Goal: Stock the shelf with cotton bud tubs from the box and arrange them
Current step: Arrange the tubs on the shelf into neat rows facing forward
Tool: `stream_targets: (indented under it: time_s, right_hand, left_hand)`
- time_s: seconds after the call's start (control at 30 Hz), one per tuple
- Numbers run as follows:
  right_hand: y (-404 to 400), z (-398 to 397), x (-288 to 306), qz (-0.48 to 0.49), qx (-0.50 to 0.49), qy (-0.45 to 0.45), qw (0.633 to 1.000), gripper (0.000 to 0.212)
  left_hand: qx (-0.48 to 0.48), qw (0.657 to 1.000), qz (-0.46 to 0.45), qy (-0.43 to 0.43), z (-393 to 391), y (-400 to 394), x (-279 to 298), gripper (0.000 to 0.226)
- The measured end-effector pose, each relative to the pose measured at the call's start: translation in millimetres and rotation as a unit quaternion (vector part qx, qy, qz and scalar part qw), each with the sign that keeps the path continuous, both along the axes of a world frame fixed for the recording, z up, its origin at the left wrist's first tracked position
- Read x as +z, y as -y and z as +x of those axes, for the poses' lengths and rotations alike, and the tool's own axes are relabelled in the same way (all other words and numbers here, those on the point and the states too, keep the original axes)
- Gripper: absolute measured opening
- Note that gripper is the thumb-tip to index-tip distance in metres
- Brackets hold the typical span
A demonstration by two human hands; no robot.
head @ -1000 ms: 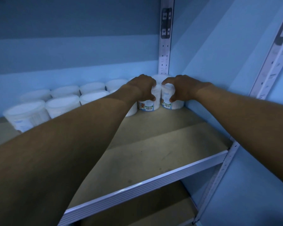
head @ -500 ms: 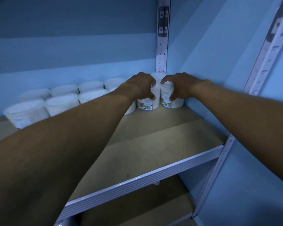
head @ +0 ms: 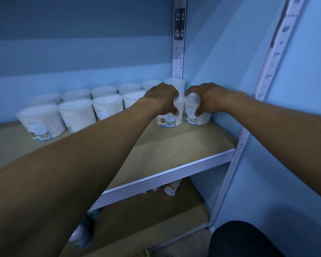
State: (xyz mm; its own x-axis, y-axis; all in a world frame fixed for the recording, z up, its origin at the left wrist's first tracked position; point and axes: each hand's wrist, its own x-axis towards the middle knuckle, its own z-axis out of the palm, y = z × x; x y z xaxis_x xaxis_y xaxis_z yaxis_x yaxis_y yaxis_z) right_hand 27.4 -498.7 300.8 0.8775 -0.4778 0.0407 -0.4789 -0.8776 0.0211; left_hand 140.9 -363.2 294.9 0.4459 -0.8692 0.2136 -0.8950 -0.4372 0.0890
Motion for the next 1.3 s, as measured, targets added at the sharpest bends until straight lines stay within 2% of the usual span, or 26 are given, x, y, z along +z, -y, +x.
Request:
stream_targets:
  time_s: [0.27,0.47,0.57,0.9,1.07,1.23,1.3]
  right_hand:
    - [-24.4,-38.3,-0.5,-0.002,0.02,0.018,1.0,0.084]
    - [-39.2,-63.1,0.0,0.012,0.032,0.024,0.999,0.081]
    - [-44.8,-73.5,1.7,0.016,0.042,0.025,0.999,0.079]
    - [-55.8,-96.1,9.2,0.029,0.074,0.039,0.996,0.061]
    - [-52.8,-102.2,12.4,0.056,0.081,0.028,0.995,0.061]
    - [-51.2,-109.3,14.4,0.082,0.093,0.018,0.992,0.064]
    - [-51.8,-110.4,16.4,0.092,0.091,0.01,0.992,0.065]
  left_hand:
    - [-0.003,1.0,0.015,0.017,-33.1,-27.0,2.0,0.062]
    - [0.004,1.0,0.011,0.018,-51.2,-43.0,1.4,0.071]
    - [0.007,1.0,0.012,0.024,-61.8,-50.6,2.5,0.066]
    - [0.031,0.999,0.008,0.04,-94.5,-64.9,7.5,0.065]
    - [0.031,0.998,0.019,0.059,-108.5,-64.4,9.3,0.068]
    - [0.036,0.998,0.024,0.044,-117.8,-64.4,10.1,0.059]
    - [0.033,0.998,0.035,0.035,-117.0,-65.1,11.4,0.064]
